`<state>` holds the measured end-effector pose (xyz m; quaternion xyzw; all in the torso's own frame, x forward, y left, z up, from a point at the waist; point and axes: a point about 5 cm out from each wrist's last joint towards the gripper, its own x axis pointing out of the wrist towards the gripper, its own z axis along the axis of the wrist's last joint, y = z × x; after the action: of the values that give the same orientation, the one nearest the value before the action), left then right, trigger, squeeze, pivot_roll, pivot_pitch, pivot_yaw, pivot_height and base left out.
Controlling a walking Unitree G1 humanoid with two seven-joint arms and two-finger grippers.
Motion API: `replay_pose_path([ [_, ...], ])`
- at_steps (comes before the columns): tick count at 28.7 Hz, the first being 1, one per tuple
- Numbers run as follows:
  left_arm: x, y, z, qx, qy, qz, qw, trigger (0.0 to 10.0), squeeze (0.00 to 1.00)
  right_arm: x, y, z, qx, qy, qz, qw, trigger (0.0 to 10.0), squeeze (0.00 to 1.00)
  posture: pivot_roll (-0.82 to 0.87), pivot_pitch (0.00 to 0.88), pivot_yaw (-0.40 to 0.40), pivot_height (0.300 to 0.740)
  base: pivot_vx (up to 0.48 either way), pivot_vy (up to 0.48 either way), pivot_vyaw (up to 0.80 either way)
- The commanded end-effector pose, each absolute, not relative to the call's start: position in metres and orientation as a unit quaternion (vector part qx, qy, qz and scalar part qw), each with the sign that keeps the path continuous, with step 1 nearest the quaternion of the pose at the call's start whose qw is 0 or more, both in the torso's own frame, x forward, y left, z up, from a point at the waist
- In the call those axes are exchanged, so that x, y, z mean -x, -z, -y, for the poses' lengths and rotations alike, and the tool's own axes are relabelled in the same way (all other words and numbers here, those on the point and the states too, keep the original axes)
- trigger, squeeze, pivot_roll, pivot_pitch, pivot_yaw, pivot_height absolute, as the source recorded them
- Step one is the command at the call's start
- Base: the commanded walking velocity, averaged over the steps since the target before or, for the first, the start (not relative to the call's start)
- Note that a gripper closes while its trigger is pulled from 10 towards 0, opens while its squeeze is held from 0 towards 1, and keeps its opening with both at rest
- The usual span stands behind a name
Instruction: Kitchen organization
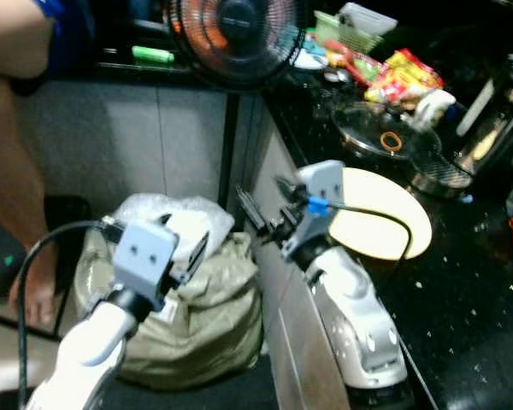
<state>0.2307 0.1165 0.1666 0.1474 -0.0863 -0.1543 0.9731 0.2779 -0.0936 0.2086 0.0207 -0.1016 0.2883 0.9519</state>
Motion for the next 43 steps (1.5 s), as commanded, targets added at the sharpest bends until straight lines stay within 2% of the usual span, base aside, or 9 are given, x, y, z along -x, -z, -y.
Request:
replay_pose_path([
  [1, -0.231, -0.163, -0.115, -0.151, 0.159, 0.082, 0.972, 10.0, 0.00, -0.278, -0.217, 0.094, 0.022, -0.280, 0.127, 0.951, 10.0, 0.00, 0.16, 0.000, -0.173, 0.740, 0.000, 0.000, 0.00],
  [3, -0.231, -0.163, -0.115, -0.152, 0.159, 0.082, 0.972, 10.0, 0.00, -0.282, -0.217, 0.093, 0.095, -0.259, 0.133, 0.952, 10.0, 0.00, 0.16, 0.000, -0.173, 0.740, 0.000, 0.000, 0.00],
  [4, -0.231, -0.163, -0.115, -0.152, 0.159, 0.082, 0.972, 10.0, 0.00, -0.288, -0.214, 0.095, 0.180, -0.226, 0.135, 0.948, 10.0, 0.00, 0.16, 0.000, -0.172, 0.740, 0.000, 0.000, 0.00],
  [6, -0.231, -0.163, -0.115, -0.153, 0.159, 0.082, 0.972, 10.0, 0.00, -0.290, -0.213, 0.096, 0.201, -0.217, 0.134, 0.946, 10.0, 0.00, 0.16, 0.000, -0.172, 0.740, 0.000, 0.000, 0.00],
  [8, -0.231, -0.163, -0.115, -0.153, 0.160, 0.083, 0.972, 10.0, 0.00, -0.299, -0.206, 0.100, 0.269, -0.174, 0.117, 0.940, 10.0, 0.00, 0.16, 0.002, -0.171, 0.740, 0.000, 0.000, 0.00],
  [16, -0.231, -0.164, -0.114, -0.153, 0.160, 0.082, 0.972, 10.0, 0.00, -0.309, -0.192, 0.105, 0.331, -0.140, 0.064, 0.931, 10.0, 0.00, 0.16, 0.012, -0.174, 0.740, 0.000, 0.000, 0.00],
  [22, -0.231, -0.163, -0.114, -0.153, 0.158, 0.081, 0.972, 10.0, 0.00, -0.311, -0.178, 0.115, 0.404, -0.138, 0.022, 0.904, 10.0, 0.00, 0.16, 0.017, -0.178, 0.740, 0.000, 0.000, 0.00],
  [24, -0.231, -0.164, -0.115, -0.152, 0.158, 0.081, 0.972, 10.0, 0.00, -0.312, -0.177, 0.131, 0.448, -0.126, -0.006, 0.885, 10.0, 0.00, 0.15, 0.020, -0.176, 0.740, 0.000, 0.000, 0.00],
  [43, -0.233, -0.164, -0.114, -0.151, 0.160, 0.080, 0.972, 10.0, 0.00, -0.295, -0.164, 0.169, 0.478, -0.129, -0.160, 0.854, 10.0, 0.00, 0.14, 0.017, -0.174, 0.740, 0.000, 0.000, 0.00],
])
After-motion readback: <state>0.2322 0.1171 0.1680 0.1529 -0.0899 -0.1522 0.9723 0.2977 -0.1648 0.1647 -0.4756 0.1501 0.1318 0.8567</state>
